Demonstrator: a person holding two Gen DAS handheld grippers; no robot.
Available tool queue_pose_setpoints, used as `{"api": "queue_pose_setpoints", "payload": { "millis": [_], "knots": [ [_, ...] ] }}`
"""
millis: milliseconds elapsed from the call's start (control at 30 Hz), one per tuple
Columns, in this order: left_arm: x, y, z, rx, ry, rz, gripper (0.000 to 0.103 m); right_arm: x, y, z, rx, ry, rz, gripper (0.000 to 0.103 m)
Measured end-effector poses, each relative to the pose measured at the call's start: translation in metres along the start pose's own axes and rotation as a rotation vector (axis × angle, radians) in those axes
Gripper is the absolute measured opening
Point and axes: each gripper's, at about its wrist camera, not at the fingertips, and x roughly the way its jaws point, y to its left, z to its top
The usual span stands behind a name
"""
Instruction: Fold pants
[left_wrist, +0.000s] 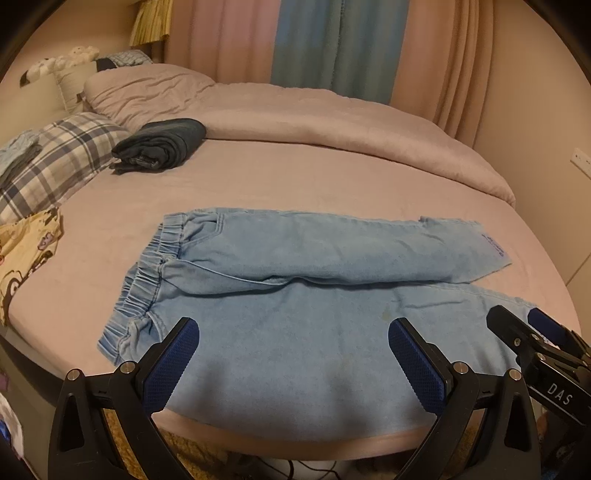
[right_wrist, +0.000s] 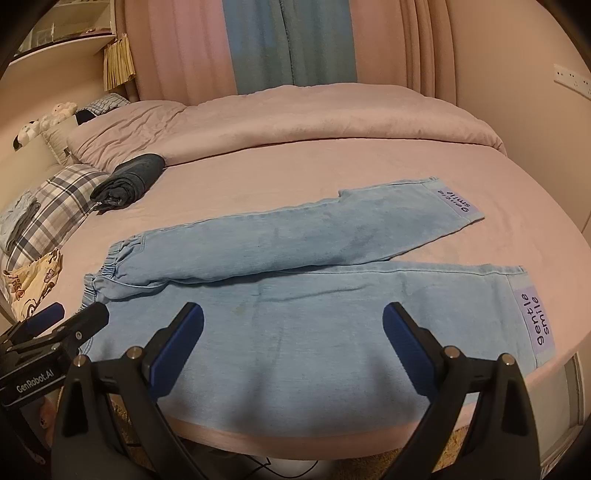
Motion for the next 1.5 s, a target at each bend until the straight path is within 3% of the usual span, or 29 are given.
{"api": "queue_pose_setpoints", "payload": {
  "millis": [1500],
  "knots": [
    [-0.0082, -0.0041, -0.0009, 0.011, -0.018, 0.012, 0.103, 0.0074, -0.0030, -0.0018, -0.001, 0.032, 0.007, 0.098]
  ]
}}
